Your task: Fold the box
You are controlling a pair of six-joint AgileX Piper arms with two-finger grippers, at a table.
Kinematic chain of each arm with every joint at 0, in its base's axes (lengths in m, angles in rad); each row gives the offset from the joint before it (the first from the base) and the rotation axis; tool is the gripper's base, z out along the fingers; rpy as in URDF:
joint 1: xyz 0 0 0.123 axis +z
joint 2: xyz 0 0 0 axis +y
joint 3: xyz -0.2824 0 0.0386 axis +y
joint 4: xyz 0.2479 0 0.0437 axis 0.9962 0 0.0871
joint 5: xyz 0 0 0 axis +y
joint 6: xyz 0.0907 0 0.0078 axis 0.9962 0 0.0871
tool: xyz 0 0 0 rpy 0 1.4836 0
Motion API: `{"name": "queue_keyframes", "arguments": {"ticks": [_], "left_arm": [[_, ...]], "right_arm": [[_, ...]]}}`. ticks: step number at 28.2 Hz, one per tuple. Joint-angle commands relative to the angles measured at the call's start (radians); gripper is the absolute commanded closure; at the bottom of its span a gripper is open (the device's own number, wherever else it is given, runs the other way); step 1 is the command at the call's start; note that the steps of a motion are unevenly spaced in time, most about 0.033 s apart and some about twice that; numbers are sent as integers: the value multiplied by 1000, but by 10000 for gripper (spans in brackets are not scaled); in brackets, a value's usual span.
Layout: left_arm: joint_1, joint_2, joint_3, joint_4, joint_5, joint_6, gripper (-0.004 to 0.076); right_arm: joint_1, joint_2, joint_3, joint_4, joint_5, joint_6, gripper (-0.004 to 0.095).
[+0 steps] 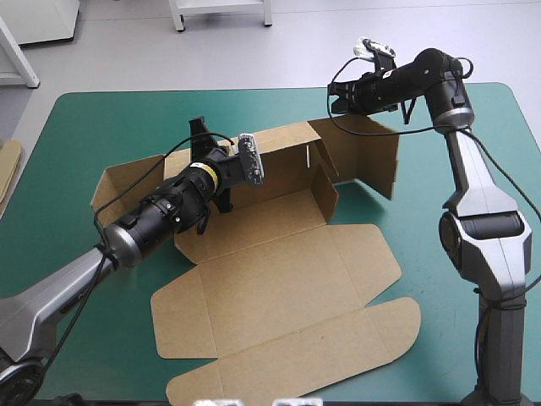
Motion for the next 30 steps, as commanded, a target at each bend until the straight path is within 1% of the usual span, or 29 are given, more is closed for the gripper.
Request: {"name": "queue_keyframes", "arguments": {"ticks": [1,4,9,15,26,30], "left_arm": [[21,-4,3,-92,17,-43,732],[25,-4,3,-92,-5,-43,732],[25,-4,3,-92,-27,-59,732],[25,-4,3,-92,-31,-61,732],[25,-4,3,-95,-32,-62,732],[25,-4,3,-95,-32,-63,732]], "right_arm": [[-6,-91,-18,7,40,17,921],[-6,-114,-4,-7,40,29,921],[4,-173,139,-15,40,10,921],[20,-248,275,-27,38,-47,921],[20,-310,302,-32,38,-126,921],[20,-320,348,-18,38,-149,921]]}}
